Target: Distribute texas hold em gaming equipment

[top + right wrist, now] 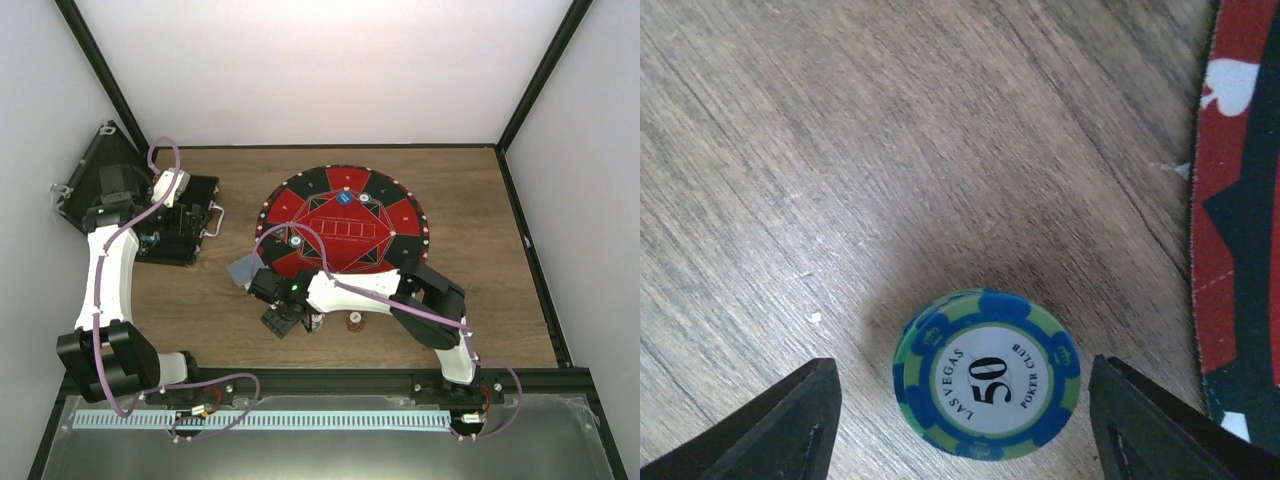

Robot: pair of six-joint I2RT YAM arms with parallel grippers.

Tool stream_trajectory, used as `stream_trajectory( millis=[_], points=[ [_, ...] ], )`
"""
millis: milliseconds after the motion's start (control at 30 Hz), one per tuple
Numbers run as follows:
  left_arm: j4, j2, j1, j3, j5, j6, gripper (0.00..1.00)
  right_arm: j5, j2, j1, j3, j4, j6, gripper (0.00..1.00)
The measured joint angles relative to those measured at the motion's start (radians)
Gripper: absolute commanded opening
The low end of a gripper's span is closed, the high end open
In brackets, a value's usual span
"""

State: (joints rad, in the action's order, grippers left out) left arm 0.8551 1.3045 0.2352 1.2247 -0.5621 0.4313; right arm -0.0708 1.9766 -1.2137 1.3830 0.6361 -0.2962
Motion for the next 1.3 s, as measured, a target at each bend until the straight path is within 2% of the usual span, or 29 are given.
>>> stream_trajectory(
  millis=[133, 433, 600, 733, 933, 1300],
  points=[
    [0.000, 0.000, 0.000, 0.000, 0.000, 0.000, 1.00, -0.009, 0.000, 0.000, 0.000, -0.001, -0.002, 0.57],
    [0.000, 0.000, 0.000, 0.000, 0.000, 0.000, 1.00, -0.018, 0.005, 0.000, 0.000, -0.002, -0.005, 0.53],
    [0.000, 0.000, 0.000, 0.000, 0.000, 0.000, 1.00, -0.023, 0.010, 0.000, 0.000, -0.002, -0.005, 0.43],
    [0.000, 0.000, 0.000, 0.000, 0.000, 0.000, 1.00, -0.027, 0.010, 0.000, 0.000, -0.002, -0.005, 0.43],
    [0.000, 0.000, 0.000, 0.000, 0.000, 0.000, 1.00, -0.027, 0.010, 0.000, 0.003, 0.005, -0.004, 0.51],
    [0.000, 0.000, 0.000, 0.000, 0.000, 0.000, 1.00, -0.027, 0.010, 0.000, 0.011, 0.010, -0.005, 0.49]
  ],
)
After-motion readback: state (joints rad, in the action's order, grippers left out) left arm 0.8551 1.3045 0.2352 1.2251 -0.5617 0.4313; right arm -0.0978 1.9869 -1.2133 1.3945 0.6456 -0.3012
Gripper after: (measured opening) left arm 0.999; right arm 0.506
